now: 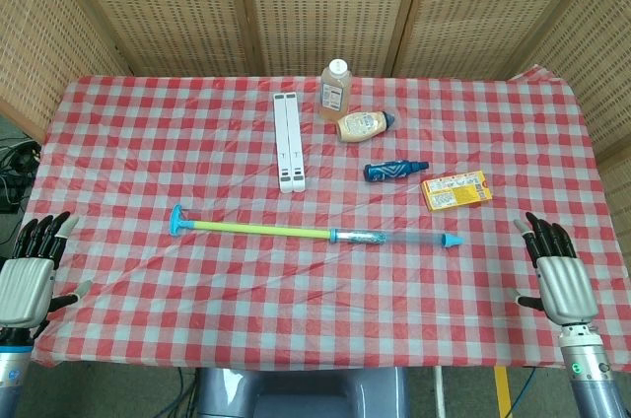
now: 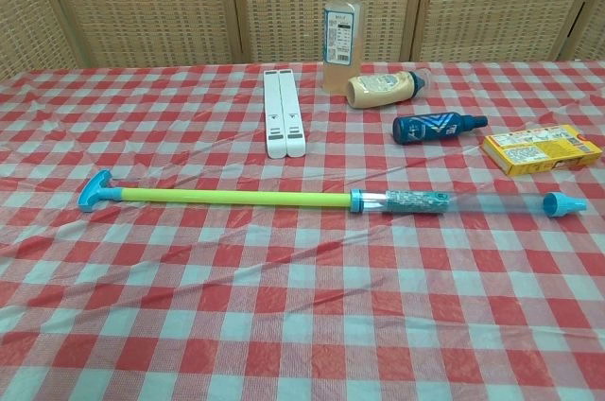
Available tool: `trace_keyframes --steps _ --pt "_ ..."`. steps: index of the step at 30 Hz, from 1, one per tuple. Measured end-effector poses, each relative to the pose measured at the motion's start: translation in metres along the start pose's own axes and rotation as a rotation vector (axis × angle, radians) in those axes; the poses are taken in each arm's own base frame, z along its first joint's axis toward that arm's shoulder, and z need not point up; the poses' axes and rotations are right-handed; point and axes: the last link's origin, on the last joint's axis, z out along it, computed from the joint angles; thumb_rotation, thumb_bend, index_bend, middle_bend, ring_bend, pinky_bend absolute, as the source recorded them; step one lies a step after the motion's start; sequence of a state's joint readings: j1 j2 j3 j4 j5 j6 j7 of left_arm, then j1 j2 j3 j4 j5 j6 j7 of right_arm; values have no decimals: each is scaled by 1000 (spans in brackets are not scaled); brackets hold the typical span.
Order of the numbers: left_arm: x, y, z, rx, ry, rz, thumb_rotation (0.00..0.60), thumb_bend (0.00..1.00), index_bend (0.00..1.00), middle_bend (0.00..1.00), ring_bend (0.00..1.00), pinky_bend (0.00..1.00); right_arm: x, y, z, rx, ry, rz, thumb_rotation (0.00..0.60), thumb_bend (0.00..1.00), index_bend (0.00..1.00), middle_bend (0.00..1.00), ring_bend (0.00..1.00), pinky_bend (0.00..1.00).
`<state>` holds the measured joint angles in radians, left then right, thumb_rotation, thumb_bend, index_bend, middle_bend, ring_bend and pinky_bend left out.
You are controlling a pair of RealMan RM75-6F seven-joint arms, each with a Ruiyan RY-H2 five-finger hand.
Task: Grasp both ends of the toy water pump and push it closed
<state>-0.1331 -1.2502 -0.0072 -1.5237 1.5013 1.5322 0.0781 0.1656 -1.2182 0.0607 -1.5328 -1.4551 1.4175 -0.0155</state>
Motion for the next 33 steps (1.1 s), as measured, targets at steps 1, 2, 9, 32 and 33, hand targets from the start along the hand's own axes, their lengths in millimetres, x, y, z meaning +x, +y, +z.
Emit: trace_keyframes --steps 1,2,9,32,33 --pt "0 0 0 0 1 -3 600 163 0 0 0 0 0 0 0 1 -1 -1 600 147 0 0 0 0" --pt "1 0 0 0 2 -4 600 163 0 0 0 0 0 0 0 1 -1 -2 600 147 0 0 0 0" --pt "2 0 -1 -4 5 -8 600 163 0 0 0 0 0 0 0 0 -2 -1 600 146 0 0 0 0" --pt "0 8 6 -16 -5 -12 600 213 6 87 89 40 -1 -1 2 6 -1 15 600 146 0 0 0 0" --pt "0 10 10 -19 -6 -21 600 226 33 198 192 124 -1 0 2 6 -2 17 600 145 0 0 0 0"
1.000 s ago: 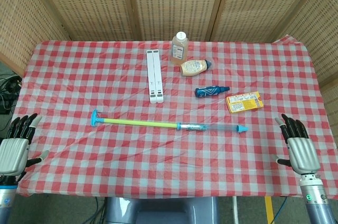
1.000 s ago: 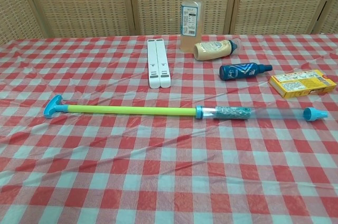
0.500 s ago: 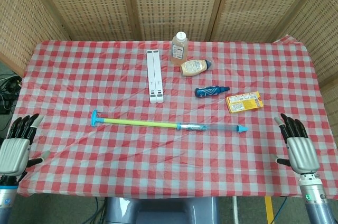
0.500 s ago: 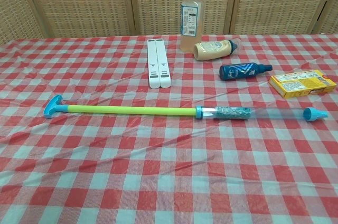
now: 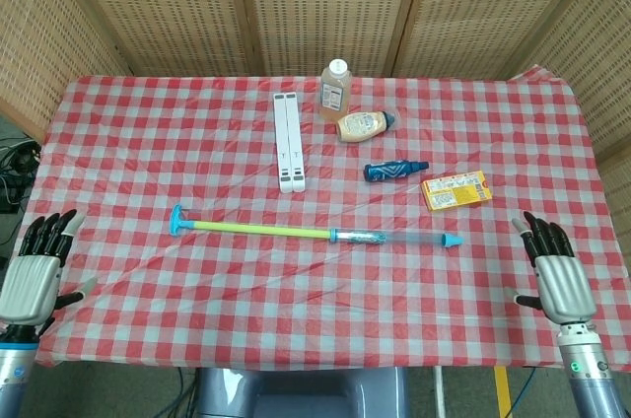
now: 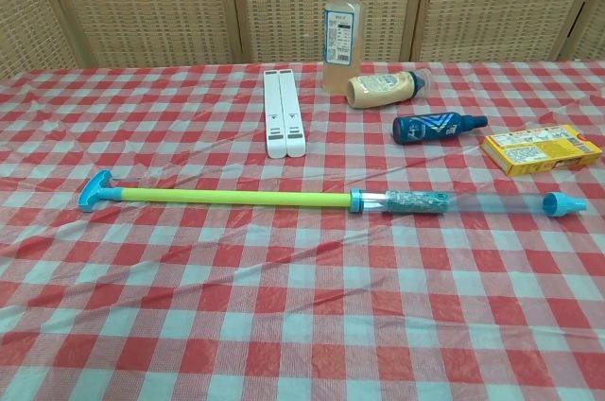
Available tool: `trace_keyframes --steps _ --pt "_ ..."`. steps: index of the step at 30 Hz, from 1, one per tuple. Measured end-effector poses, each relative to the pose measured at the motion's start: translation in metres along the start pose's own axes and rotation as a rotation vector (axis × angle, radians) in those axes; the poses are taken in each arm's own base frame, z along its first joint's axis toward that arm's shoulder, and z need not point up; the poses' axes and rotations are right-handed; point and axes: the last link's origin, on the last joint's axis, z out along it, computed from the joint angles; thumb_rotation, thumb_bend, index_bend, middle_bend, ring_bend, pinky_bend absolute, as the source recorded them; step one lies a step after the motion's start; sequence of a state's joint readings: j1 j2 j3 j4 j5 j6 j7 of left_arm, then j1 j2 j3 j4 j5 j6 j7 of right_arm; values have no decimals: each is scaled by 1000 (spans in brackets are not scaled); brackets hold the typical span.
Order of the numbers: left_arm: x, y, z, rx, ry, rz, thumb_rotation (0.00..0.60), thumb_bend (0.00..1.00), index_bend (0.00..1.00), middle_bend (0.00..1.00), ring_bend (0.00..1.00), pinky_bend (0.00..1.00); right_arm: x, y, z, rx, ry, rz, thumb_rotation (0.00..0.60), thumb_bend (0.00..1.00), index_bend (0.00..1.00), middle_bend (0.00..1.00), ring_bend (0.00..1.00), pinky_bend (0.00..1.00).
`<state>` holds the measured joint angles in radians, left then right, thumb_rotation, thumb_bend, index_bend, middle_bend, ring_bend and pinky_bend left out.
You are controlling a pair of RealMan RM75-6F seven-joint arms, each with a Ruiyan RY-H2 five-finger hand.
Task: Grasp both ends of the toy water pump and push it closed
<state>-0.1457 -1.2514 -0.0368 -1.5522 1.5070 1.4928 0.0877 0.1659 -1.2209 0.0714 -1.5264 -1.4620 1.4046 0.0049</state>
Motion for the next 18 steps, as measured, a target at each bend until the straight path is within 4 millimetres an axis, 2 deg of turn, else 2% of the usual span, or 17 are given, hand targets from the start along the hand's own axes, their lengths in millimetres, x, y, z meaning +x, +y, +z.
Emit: trace_keyframes --steps 1,3,6,9,12,18 --pt "1 2 5 -5 0 -11 600 236 64 290 276 198 0 1 0 -1 -1 2 600 145 0 0 0 0" --pt "4 4 17 -10 11 -24 600 258 180 517 488 407 0 2 1 -2 -2 4 600 146 0 0 0 0" --pt "10 7 33 -12 31 -28 600 269 297 685 648 557 0 4 3 -7 -5 8 600 146 0 0 0 0" --pt "15 13 51 -20 32 -19 600 280 386 797 753 659 -2 6 5 -17 -13 11 600 146 0 0 0 0" --pt "16 23 71 -20 2 -9 600 282 452 861 809 707 -3 9 8 -28 -21 9 600 145 0 0 0 0" --pt "9 45 109 0 -102 24 600 283 498 888 831 725 -5 13 12 -41 -24 9 600 146 0 0 0 0"
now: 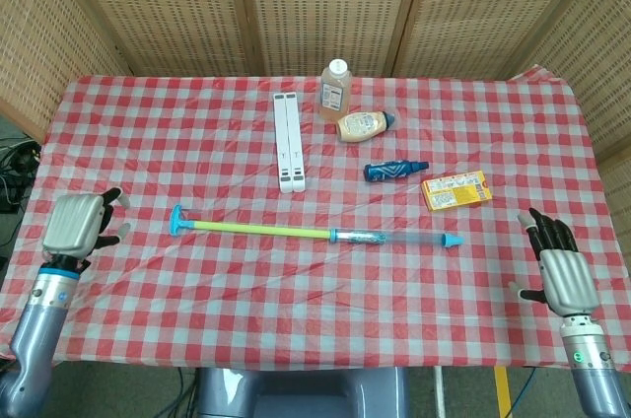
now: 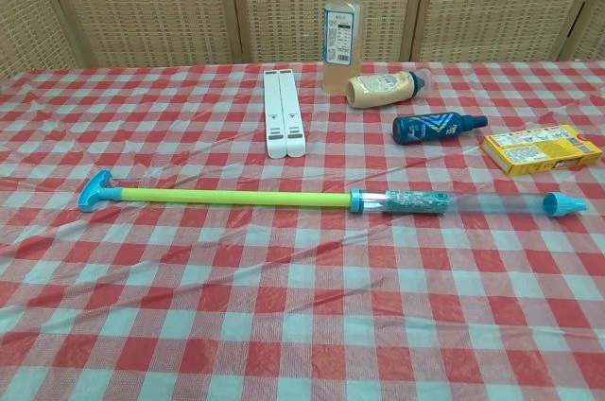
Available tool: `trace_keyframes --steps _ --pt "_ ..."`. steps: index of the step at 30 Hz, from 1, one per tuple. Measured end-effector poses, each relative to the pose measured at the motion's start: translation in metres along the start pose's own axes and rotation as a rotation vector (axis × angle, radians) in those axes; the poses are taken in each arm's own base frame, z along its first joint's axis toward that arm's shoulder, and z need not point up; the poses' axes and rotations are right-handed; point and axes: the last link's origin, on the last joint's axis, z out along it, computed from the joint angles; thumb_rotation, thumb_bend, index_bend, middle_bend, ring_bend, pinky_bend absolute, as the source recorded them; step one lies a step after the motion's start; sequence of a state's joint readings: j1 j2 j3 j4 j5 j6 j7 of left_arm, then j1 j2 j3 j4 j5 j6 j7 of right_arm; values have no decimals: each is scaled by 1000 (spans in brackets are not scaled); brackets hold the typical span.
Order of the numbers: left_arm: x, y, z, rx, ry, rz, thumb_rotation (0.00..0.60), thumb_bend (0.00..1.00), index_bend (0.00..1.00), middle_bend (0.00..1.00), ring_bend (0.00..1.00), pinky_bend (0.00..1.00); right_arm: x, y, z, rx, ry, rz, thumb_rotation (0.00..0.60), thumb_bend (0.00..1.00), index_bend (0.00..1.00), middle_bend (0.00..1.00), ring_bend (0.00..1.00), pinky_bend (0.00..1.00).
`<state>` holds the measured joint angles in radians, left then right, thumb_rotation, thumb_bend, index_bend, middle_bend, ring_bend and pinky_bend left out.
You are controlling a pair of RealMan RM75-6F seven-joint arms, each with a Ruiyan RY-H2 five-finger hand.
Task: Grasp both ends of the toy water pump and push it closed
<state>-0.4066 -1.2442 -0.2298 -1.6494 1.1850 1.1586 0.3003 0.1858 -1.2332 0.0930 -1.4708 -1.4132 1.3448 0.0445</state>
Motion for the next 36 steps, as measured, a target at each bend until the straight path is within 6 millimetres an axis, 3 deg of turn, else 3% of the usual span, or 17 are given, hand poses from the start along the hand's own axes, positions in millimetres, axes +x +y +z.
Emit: trace_keyframes --steps 4,17,36 --pt "-5 18 20 1 -53 19 600 282 481 891 833 728 0 1 1 -4 -2 6 600 146 0 0 0 0" --pt "-35 59 51 14 -218 42 600 285 460 898 839 729 -2 9 6 -30 -22 32 600 145 0 0 0 0" --pt "-71 76 70 43 -322 99 600 286 456 898 839 729 -6 13 9 -50 -56 48 600 146 0 0 0 0"
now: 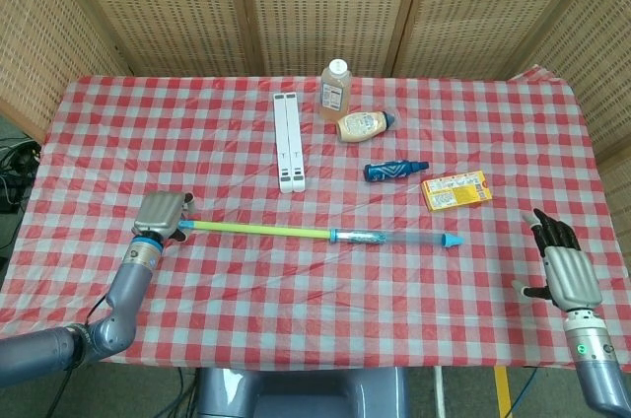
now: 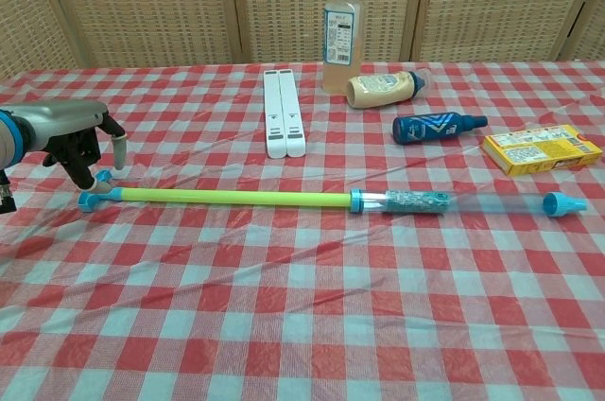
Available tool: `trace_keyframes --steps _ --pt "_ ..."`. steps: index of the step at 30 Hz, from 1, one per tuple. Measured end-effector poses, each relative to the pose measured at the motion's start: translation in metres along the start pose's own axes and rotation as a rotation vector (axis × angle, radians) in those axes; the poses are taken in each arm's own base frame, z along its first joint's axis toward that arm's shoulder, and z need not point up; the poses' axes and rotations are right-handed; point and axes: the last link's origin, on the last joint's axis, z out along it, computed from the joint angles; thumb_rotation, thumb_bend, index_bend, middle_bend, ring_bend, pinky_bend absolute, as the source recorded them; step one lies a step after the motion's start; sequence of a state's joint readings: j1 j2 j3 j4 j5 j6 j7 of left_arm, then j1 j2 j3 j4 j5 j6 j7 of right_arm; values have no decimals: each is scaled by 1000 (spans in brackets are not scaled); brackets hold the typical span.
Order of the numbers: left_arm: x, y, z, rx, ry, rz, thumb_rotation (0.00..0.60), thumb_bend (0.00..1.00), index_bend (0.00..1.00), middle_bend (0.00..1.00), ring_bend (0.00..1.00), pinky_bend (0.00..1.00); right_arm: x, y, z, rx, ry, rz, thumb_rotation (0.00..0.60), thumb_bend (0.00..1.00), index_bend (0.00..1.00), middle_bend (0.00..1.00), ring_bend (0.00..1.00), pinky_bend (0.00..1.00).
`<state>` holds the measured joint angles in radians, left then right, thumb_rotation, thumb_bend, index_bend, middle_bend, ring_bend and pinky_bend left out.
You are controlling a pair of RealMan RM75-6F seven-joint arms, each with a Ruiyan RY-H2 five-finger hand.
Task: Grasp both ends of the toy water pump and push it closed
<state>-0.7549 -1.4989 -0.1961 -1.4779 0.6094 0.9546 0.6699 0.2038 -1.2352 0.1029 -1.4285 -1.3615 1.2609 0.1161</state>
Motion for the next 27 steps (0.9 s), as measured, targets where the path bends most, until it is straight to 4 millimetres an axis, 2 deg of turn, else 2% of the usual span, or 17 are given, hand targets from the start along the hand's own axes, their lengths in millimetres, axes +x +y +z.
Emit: trace_keyframes --steps 27 --pt "-13 8 20 15 -43 10 600 287 479 898 839 730 -2 4 2 -16 -12 7 600 145 0 0 0 0"
